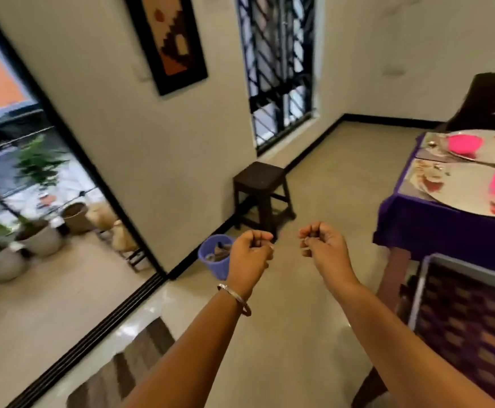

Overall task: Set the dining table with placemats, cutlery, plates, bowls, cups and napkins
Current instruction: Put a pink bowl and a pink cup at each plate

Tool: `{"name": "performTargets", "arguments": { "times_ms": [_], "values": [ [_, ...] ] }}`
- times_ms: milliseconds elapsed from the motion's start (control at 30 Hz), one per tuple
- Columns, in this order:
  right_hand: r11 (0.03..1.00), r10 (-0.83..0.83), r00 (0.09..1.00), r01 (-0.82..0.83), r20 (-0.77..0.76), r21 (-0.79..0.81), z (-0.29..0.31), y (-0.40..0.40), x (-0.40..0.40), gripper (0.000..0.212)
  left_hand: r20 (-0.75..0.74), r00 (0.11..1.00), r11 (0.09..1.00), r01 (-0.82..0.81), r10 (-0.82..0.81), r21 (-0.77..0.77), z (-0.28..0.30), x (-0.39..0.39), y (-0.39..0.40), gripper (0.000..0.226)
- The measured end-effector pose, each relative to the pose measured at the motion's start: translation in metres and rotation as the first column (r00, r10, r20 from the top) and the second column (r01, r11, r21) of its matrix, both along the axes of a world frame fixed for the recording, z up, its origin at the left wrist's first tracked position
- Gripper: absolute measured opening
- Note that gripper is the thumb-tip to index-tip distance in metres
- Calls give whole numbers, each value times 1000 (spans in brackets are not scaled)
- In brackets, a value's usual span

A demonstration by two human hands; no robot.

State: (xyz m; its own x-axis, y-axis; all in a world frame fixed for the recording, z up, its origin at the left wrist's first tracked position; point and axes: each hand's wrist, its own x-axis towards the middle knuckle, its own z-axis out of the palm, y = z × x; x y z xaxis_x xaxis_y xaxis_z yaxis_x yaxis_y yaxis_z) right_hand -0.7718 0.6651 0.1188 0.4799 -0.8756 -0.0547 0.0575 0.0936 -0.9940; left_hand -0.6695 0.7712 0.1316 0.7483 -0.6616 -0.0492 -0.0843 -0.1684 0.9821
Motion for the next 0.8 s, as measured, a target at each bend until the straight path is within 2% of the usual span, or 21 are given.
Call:
{"name": "performTargets", "arguments": {
  "times_ms": [133,233,400,567,667,800],
  "values": [
    [986,-154,987,157,-43,57,-26,-63,0,29,-66,980,981,190,-187,46,-22,17,-83,25],
    [959,-260,962,267,-79,98,-38,-93,-9,33,-92,950,948,306,-298,89,-32,22,-134,29],
    [875,-458,872,477,-174,87,-50,-123,-52,26,-132,852,842,522,-507,133,-51,-6,-218,34],
    [714,-642,708,692,-293,108,-80,-143,-127,18,-203,656,633,755,-727,171,-83,-83,-284,31],
    [590,-712,592,796,-379,134,-106,-151,-170,14,-266,487,447,872,-832,200,-107,-134,-312,24],
    [385,-747,426,903,-511,190,-144,-163,-218,20,-378,231,127,952,-897,279,-145,-196,-351,12]
  ]
}}
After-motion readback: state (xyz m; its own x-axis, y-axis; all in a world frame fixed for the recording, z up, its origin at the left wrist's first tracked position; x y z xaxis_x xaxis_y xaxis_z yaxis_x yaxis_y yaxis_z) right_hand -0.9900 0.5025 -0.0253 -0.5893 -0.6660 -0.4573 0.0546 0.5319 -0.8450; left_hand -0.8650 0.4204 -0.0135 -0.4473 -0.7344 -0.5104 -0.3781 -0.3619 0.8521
